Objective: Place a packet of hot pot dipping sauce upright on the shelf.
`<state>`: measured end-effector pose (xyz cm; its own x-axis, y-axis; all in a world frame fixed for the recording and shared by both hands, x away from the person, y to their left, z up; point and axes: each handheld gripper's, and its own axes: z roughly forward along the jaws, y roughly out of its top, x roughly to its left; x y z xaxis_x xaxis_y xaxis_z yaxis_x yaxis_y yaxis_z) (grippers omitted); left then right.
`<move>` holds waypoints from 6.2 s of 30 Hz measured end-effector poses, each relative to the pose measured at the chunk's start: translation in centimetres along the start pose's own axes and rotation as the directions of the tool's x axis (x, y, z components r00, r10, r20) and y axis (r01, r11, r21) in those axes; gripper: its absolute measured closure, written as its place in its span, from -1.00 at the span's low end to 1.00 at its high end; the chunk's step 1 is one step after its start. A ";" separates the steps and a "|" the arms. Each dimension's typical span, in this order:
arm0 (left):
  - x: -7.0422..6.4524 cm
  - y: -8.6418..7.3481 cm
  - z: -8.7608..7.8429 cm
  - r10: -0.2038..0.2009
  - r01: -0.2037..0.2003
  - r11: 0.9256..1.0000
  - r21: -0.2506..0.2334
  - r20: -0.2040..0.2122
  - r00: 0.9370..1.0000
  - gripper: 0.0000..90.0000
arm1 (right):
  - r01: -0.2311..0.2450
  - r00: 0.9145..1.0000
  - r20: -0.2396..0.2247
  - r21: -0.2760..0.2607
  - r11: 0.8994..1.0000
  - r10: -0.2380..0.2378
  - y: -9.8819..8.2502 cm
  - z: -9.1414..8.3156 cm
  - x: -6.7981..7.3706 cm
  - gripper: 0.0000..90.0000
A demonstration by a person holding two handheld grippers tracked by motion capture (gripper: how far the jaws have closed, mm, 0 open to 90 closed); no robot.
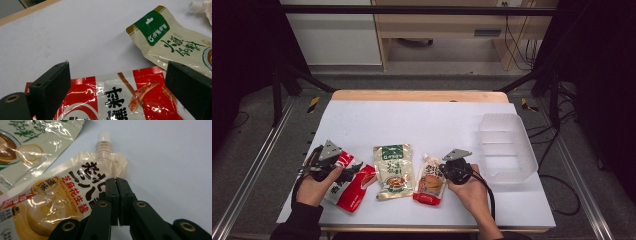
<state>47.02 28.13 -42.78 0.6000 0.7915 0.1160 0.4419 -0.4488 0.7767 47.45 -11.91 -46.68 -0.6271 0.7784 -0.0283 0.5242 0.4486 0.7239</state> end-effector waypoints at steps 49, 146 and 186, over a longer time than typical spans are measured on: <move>-7.3 9.3 -0.5 0.278 -0.258 0.959 -0.114 0.226 0.934 -0.43 | 0.196 0.963 -0.124 -0.293 0.936 -0.241 8.2 -7.1 3.9 1.00; -11.0 15.8 0.8 0.372 -0.358 0.928 -0.103 0.298 0.879 0.58 | 0.474 0.880 0.004 -0.079 0.877 -0.475 11.4 -7.9 3.5 0.96; -4.2 4.6 1.3 0.158 -0.163 0.987 0.013 0.173 0.972 -0.73 | 0.358 0.919 0.223 -0.125 0.926 -0.325 11.2 -14.8 -13.4 0.97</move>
<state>47.39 22.26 -40.49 0.7687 0.6266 0.1284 0.3469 -0.5770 0.7394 53.16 -23.79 -27.99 -0.6183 0.6675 -0.4150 0.1890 0.6388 0.7458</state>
